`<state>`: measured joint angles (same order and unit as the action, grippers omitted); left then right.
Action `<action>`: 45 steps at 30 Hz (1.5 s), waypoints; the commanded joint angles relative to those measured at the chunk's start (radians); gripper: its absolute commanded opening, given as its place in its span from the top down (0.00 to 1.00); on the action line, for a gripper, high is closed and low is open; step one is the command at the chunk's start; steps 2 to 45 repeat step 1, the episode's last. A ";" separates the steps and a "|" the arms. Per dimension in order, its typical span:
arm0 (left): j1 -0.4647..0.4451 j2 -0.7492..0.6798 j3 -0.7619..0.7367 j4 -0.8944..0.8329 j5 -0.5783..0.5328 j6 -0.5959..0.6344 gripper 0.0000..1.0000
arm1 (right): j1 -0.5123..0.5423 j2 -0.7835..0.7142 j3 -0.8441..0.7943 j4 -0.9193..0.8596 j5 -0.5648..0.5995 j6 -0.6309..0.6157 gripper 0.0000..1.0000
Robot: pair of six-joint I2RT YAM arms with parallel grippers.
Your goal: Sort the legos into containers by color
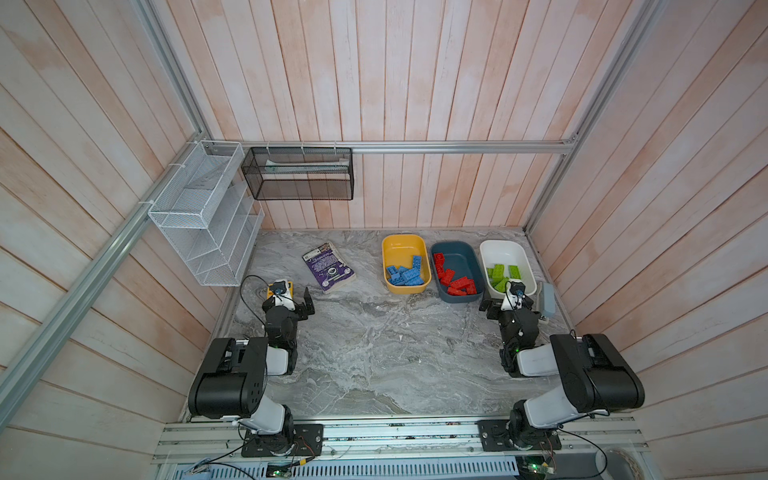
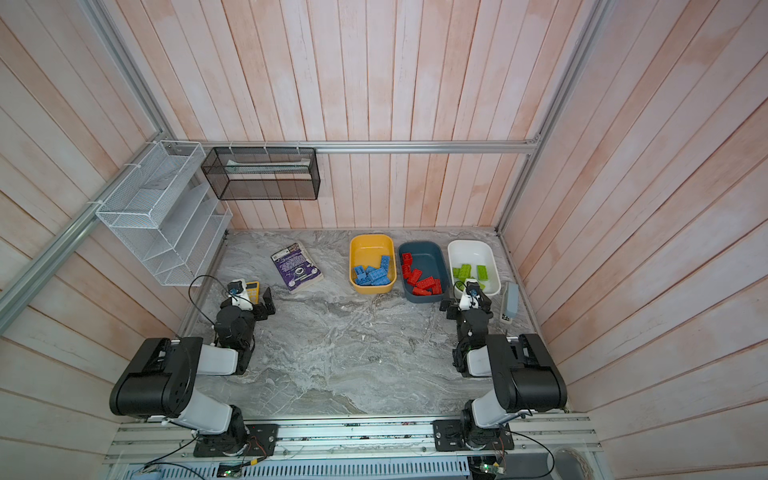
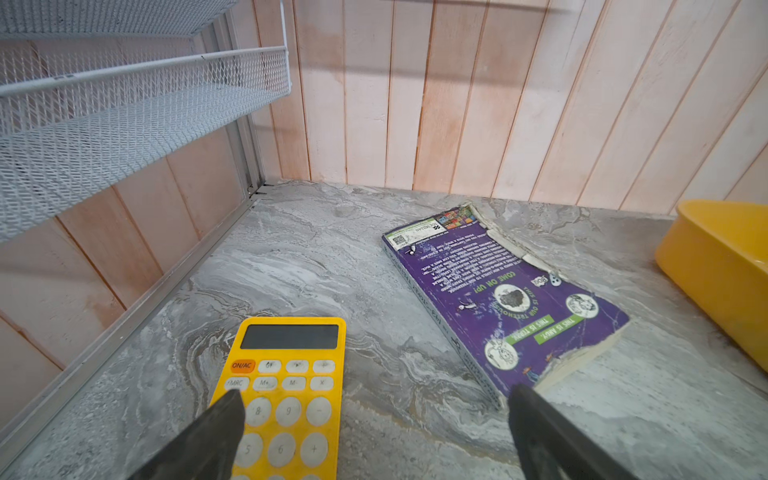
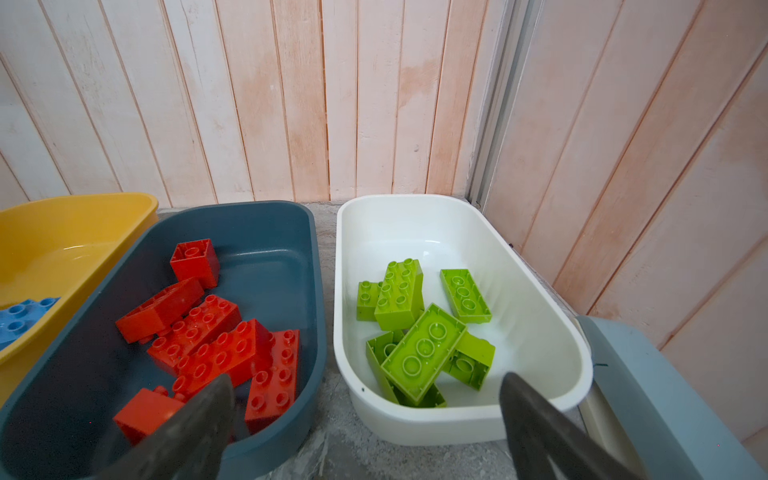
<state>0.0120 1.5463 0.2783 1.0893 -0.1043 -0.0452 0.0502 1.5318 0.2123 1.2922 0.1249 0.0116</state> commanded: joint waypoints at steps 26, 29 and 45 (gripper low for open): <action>-0.003 -0.007 0.004 0.023 0.012 0.005 0.00 | -0.006 0.004 0.013 -0.015 -0.020 0.010 0.00; -0.003 -0.007 0.004 0.023 0.012 0.005 0.00 | -0.006 0.004 0.013 -0.015 -0.020 0.010 0.00; -0.003 -0.007 0.004 0.023 0.012 0.005 0.00 | -0.006 0.004 0.013 -0.015 -0.020 0.010 0.00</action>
